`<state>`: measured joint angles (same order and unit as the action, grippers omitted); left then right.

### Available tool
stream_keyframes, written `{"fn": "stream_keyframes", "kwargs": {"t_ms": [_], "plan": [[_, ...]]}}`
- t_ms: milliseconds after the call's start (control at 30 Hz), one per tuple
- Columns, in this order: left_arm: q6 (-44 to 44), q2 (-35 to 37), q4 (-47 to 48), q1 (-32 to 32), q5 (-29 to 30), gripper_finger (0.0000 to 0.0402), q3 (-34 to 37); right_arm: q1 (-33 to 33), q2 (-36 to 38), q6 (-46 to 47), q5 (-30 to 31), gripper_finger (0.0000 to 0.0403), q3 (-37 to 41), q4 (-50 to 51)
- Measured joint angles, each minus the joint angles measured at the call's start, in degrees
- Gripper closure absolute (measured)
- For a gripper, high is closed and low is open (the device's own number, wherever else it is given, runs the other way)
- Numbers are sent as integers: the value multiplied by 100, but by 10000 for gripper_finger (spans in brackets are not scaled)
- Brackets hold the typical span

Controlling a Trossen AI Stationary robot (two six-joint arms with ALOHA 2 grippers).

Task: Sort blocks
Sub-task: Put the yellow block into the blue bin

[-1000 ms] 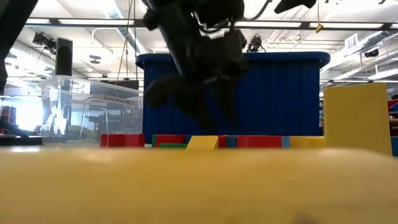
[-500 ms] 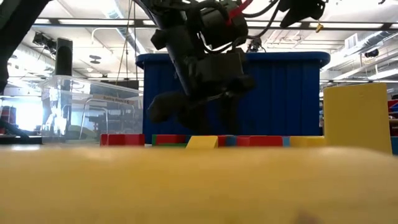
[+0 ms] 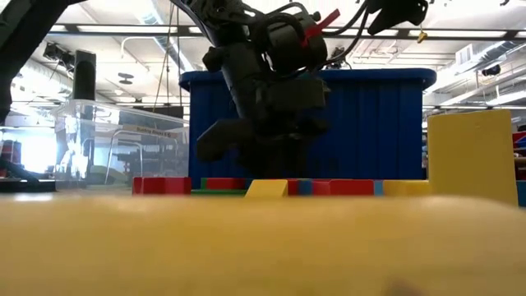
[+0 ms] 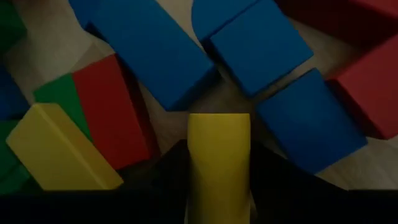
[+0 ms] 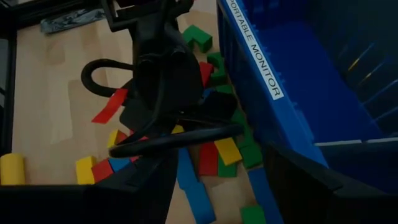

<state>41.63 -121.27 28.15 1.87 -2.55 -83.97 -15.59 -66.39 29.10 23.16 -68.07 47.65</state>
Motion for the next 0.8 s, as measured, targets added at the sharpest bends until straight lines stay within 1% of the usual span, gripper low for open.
{"fn": "stream_keyframes", "kwargs": {"t_ms": [133,233,333,433,533,700,800], "plan": [[-319,-20,147,43,312,262,-158,-7,2,-48,-2,170,0,-30],[-449,-56,584,128,1056,262,-534,-7,2,-240,-12,175,-2,-152],[-631,-59,1049,226,1427,262,-1079,-51,3,-433,-22,181,-13,-290],[-907,97,1470,290,1402,262,-1542,-209,65,-500,-31,189,-98,-272],[-1162,331,1617,365,1401,262,-1802,-462,239,-477,-26,197,-146,-268],[-1474,1030,1598,512,1625,262,-1918,-982,509,-411,257,210,-157,-349],[-1729,1390,1573,590,1631,262,-1905,-1276,504,-592,386,216,-155,-620]]}}
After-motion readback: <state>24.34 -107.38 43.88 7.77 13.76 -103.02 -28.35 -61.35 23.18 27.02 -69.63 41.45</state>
